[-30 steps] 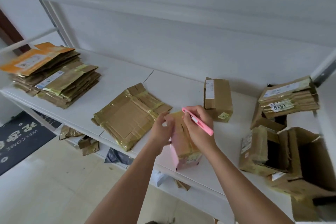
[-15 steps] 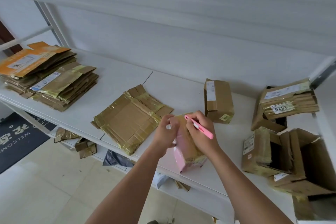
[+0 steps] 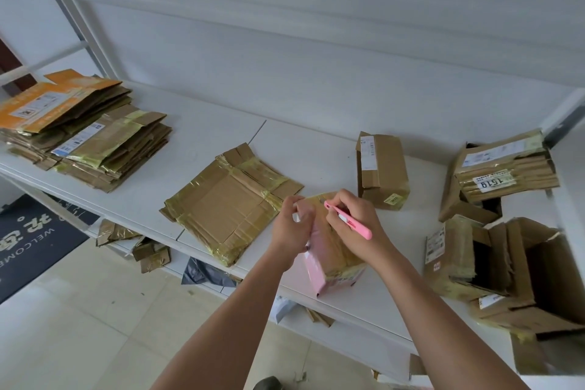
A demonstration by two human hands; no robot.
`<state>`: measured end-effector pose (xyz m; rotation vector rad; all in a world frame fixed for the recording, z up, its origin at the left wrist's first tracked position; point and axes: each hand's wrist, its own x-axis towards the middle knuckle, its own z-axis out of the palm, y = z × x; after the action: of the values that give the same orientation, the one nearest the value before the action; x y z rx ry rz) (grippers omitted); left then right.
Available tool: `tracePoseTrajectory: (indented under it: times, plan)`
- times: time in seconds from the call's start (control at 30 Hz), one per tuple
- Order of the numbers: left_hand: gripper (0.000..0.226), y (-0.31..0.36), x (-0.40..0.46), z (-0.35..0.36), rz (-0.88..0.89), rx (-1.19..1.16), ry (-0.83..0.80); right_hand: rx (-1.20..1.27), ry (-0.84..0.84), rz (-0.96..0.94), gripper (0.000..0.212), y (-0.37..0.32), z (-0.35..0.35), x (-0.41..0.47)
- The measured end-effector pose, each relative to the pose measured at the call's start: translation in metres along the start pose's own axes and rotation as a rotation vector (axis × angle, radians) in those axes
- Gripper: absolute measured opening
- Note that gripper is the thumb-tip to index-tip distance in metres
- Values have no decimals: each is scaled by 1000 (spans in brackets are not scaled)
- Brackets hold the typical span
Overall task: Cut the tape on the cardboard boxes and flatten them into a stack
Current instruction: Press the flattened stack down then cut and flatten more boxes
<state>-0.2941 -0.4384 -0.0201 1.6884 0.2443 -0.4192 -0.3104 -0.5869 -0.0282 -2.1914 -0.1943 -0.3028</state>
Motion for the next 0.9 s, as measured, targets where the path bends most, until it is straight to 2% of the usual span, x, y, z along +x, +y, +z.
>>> tracePoseTrajectory:
  times: [0.47, 0.9]
  plan:
    - [26, 1, -4, 5, 34, 44, 23, -31, -35, -18, 9, -6, -9, -26]
    - [28, 1, -4, 7, 42, 58, 53, 12, -68, 49, 13, -10, -17, -65]
